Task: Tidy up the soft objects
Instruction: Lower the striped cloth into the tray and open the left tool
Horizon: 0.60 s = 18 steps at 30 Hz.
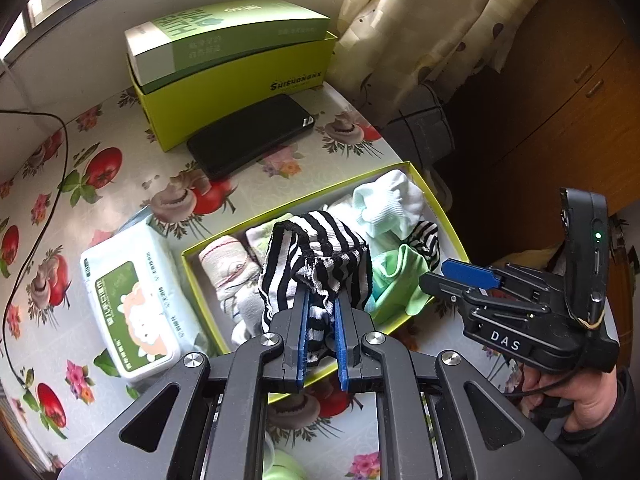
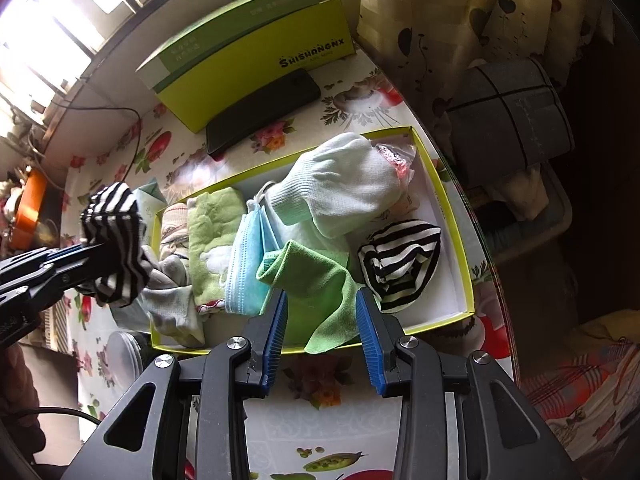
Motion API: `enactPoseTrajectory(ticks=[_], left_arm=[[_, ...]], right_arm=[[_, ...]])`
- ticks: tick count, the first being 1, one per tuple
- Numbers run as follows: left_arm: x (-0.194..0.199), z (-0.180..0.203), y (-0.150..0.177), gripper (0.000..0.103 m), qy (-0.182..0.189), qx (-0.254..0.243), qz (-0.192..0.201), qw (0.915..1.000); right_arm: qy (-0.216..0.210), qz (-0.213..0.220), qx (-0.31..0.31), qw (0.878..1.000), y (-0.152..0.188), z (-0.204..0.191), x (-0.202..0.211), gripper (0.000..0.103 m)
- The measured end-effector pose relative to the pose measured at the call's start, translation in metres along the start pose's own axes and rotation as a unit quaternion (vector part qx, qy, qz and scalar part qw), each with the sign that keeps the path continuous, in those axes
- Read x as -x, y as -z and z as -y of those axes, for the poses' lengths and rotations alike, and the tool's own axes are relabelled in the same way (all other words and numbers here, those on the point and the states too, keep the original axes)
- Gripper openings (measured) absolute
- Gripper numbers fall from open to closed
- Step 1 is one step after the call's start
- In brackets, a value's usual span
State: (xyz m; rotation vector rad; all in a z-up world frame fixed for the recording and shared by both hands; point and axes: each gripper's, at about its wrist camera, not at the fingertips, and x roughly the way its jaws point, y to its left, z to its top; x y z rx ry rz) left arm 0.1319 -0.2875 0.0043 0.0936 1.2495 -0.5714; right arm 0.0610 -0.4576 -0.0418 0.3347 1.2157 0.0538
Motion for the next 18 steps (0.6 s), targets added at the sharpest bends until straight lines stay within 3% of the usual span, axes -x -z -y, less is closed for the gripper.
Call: enactPoseTrajectory(ticks=[18], left_arm=[[-0.043, 0.019, -0.011, 0.012, 0.005, -0.030, -0.041, 0.9987]], right_arm=[[-0.011, 0.003, -0.002, 1.000, -0.002, -0.002, 0.003, 0.034]])
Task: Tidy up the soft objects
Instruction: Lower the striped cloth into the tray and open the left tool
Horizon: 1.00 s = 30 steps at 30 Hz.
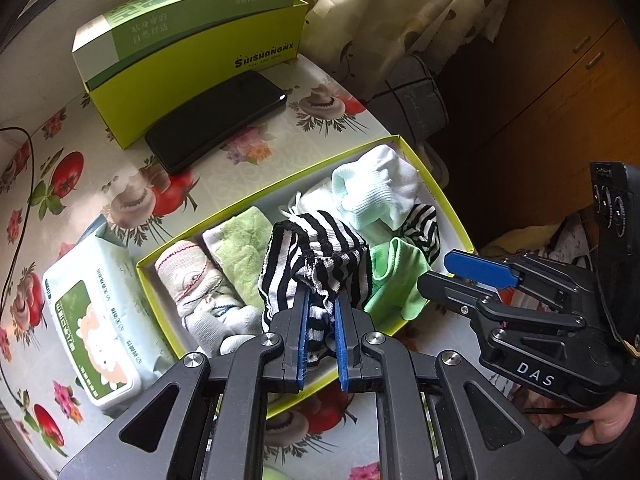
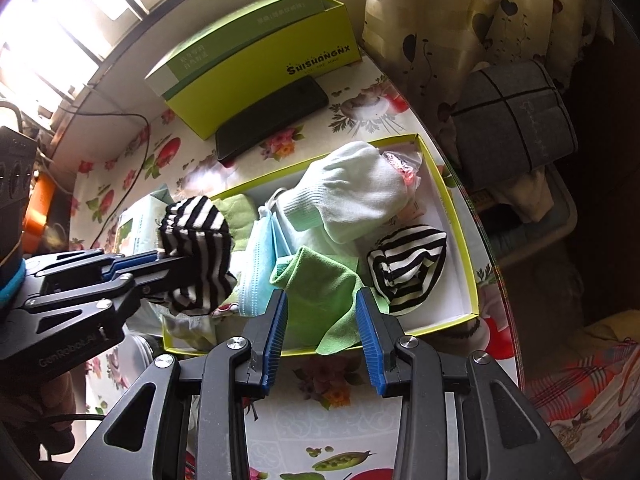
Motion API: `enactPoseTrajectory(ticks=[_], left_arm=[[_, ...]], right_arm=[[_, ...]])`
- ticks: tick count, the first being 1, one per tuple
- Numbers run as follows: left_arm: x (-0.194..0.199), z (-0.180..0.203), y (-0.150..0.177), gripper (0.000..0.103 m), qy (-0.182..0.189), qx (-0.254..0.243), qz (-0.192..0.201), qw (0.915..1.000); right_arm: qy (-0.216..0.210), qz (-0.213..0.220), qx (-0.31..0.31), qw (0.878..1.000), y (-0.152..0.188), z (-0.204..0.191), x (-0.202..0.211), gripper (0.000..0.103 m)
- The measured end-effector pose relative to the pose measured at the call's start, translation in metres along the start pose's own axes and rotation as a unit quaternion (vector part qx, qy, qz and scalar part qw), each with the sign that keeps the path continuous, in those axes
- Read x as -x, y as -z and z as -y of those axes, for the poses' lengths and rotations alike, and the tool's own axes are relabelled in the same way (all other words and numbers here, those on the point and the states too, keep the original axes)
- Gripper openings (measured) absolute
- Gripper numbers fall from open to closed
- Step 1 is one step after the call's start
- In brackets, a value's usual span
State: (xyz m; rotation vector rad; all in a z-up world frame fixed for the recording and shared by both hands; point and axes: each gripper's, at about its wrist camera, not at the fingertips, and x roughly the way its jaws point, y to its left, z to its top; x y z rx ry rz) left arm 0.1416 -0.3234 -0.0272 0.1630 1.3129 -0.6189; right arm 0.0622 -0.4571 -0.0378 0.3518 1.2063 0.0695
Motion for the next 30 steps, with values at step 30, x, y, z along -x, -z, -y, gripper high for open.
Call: enactPoseTrajectory(ticks=[30], left_arm=[[-0.031, 0.004, 0.016, 0.013, 0.046, -0.016, -0.036, 0.9982]], right_arm=[[0.009, -0.008, 0.000, 1.000, 0.006, 0.001, -0.005, 0.034]])
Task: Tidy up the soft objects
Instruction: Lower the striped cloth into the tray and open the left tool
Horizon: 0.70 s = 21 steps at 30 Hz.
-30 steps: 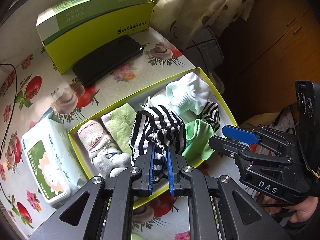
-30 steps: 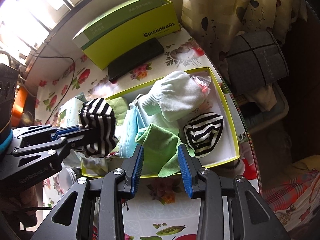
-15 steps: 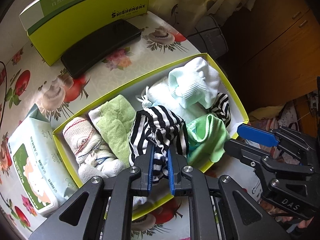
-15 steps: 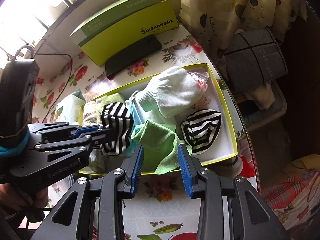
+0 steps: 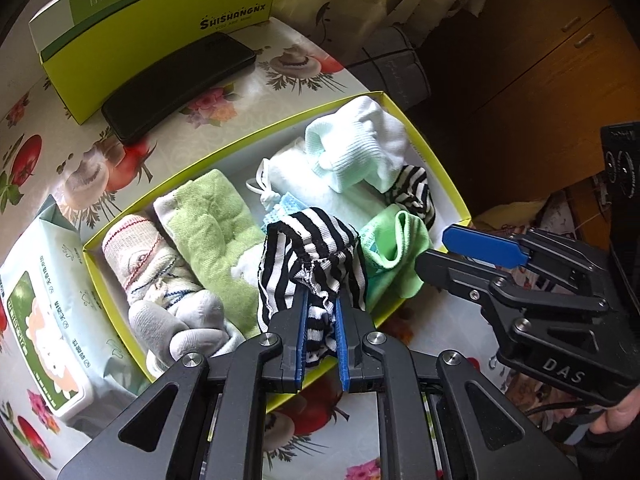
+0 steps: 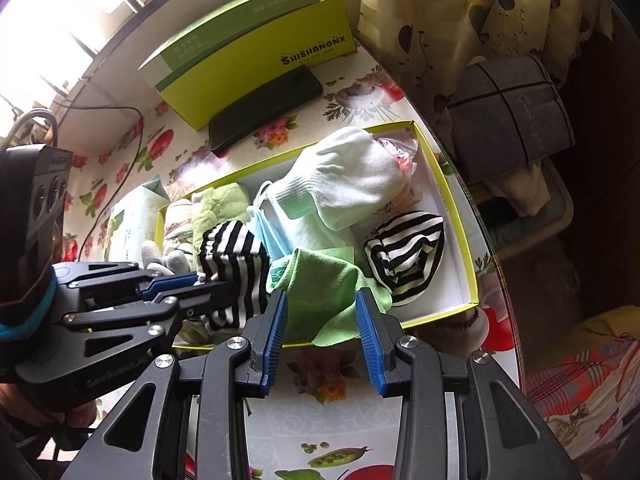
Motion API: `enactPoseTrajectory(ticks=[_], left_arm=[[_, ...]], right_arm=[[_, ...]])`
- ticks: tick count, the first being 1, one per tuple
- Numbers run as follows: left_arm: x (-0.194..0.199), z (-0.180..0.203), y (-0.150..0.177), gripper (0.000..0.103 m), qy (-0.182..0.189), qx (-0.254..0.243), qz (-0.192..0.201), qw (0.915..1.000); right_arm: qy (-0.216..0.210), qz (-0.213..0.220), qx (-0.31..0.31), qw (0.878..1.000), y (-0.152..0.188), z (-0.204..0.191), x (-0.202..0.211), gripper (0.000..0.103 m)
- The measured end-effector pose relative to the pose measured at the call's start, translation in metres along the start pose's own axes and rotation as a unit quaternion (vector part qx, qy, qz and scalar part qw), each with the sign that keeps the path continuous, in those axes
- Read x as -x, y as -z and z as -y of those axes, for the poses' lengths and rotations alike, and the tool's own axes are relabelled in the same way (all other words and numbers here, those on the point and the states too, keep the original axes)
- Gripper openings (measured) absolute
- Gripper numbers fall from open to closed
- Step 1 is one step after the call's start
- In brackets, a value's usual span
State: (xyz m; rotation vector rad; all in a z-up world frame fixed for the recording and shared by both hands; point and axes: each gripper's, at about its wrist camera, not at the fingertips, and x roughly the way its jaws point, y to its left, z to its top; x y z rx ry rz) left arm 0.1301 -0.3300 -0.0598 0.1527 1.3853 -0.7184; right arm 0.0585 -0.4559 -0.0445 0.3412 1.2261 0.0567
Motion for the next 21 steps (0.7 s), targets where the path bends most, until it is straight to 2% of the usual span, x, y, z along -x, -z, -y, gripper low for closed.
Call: enactPoseTrajectory(ticks=[10, 14, 19, 21], left_arm=[[0.006, -0.003, -0.001, 0.013, 0.012, 0.010, 0.002, 0.9999], [0.006, 0.001, 0.001, 0.013, 0.016, -0.006, -0.005, 0.9998], [-0.002, 0.002, 0.007, 0.019, 0.001, -0.005, -0.024, 0.9997], [0.002, 0.000, 0.008, 0.026, 0.005, -0.002, -0.017, 0.9998]], right_arm=[[-0.007, 0.004, 0.000, 1.000, -0.001, 0.002, -0.001, 0.033], [-0.009, 0.008, 0.002, 1.000, -0.001, 0.000, 0.001, 0.033], [-0.013, 0.005, 0.004, 1.000, -0.002, -0.001, 0.001, 0.033], [-0.015, 0.007, 0.005, 1.000, -0.002, -0.002, 0.003, 0.033]])
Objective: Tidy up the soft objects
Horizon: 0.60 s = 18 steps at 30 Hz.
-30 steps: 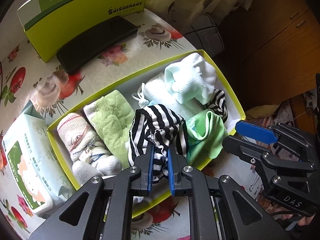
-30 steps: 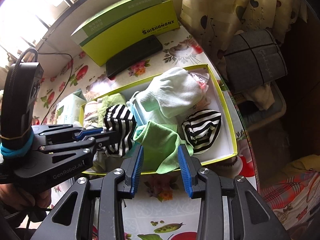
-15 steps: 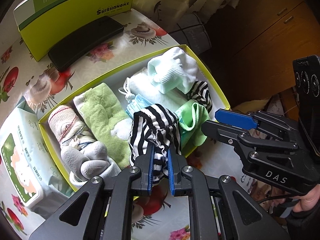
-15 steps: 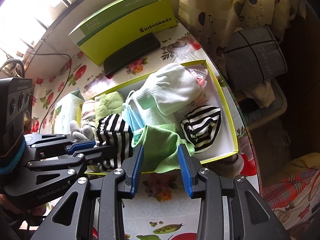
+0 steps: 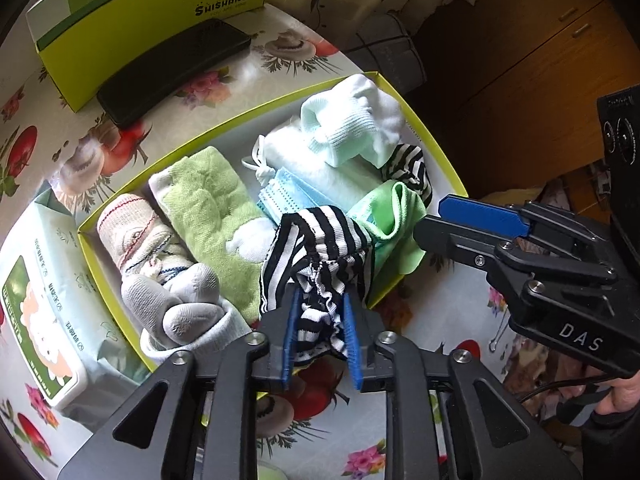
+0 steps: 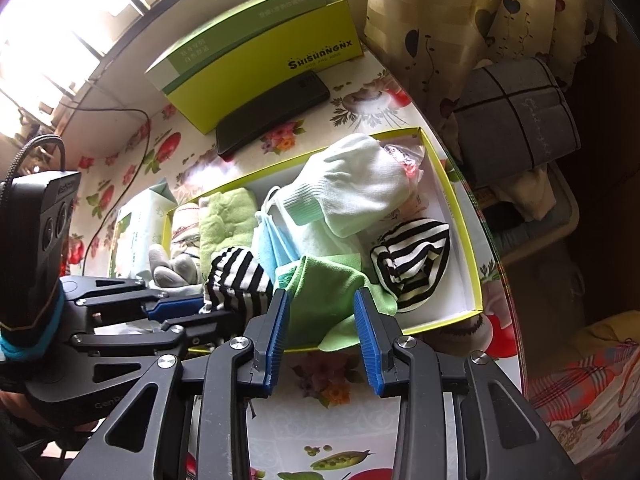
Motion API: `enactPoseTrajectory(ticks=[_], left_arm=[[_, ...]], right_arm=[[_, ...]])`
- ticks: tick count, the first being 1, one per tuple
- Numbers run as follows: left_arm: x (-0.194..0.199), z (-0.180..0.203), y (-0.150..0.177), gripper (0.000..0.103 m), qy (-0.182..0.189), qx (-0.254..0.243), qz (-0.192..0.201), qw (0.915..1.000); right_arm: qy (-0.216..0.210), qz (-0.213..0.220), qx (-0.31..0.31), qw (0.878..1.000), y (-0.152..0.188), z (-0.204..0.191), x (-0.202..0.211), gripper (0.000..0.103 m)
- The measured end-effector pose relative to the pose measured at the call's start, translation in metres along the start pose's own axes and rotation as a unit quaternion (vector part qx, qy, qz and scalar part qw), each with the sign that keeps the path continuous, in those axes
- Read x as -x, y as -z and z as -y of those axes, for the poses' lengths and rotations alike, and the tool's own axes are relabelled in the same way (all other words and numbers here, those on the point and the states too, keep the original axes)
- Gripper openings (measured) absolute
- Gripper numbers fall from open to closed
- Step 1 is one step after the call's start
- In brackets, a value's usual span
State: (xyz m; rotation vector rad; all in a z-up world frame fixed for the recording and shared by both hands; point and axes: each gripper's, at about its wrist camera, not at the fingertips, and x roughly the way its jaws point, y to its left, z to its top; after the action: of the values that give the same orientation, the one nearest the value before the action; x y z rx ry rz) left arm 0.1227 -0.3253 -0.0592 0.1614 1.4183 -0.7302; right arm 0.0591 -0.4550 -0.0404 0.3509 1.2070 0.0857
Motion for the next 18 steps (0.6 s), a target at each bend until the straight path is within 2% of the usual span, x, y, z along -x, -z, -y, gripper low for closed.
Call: enactPoseTrajectory(ticks=[6, 14, 18], left_arm=[[0.013, -0.012, -0.001, 0.029, -0.004, 0.027, 0.021, 0.9994], [0.030, -0.030, 0.002, 0.029, -0.013, 0.065, 0.041, 0.9969], [0.042, -0.039, 0.005, 0.029, -0.014, 0.084, 0.053, 0.9950]], right_arm=[[-0.009, 0.002, 0.010, 1.000, 0.001, -0.006, 0.003, 0.032], [-0.047, -0.031, 0.048, 0.997, 0.010, -0.035, -0.012, 0.011], [-0.052, -0.059, 0.071, 0.994, 0.013, -0.047, -0.029, 0.010]])
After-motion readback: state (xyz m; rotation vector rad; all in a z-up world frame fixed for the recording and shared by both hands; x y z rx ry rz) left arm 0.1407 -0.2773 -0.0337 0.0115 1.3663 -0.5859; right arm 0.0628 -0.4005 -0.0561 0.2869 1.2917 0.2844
